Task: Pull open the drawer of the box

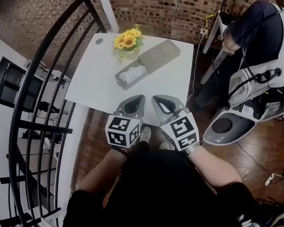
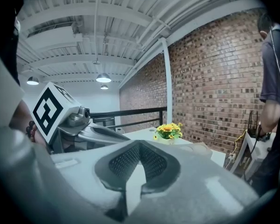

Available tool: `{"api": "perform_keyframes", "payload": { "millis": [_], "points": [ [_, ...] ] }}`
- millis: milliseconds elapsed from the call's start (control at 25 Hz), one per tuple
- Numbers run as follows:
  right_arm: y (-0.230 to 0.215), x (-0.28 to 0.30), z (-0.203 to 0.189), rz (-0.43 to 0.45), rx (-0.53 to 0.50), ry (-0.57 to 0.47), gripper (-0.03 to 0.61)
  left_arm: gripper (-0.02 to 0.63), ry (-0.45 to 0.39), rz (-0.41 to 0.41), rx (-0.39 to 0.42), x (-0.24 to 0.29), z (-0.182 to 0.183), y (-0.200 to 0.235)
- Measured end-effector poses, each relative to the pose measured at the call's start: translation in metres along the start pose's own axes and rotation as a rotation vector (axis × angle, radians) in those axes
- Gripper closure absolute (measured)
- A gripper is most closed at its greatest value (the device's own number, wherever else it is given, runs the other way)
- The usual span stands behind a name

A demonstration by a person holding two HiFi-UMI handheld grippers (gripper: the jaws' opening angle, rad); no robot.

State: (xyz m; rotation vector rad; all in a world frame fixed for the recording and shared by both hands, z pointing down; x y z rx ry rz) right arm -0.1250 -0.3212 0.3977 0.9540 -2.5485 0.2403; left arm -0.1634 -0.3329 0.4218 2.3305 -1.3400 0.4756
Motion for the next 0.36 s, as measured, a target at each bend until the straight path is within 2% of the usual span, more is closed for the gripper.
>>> {"api": "perform_keyframes", "payload": {
  "millis": [360],
  "points": [
    [0.0047,-0.0037,-0.0015,-0.001,-0.005,-0.013,0.588,0.598,-0.004,0.012,0.014,-0.0063,-0.0044,-0.0024]
  ]
}}
Point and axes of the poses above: the fingertips, and each gripper's own axes: x forward along the fingers, y to its left, z out of its top, the point moved 1 cm from there along -x, backward along the fingers, and after that the axes turned 8 degrees about y, right-handed, at the moved point
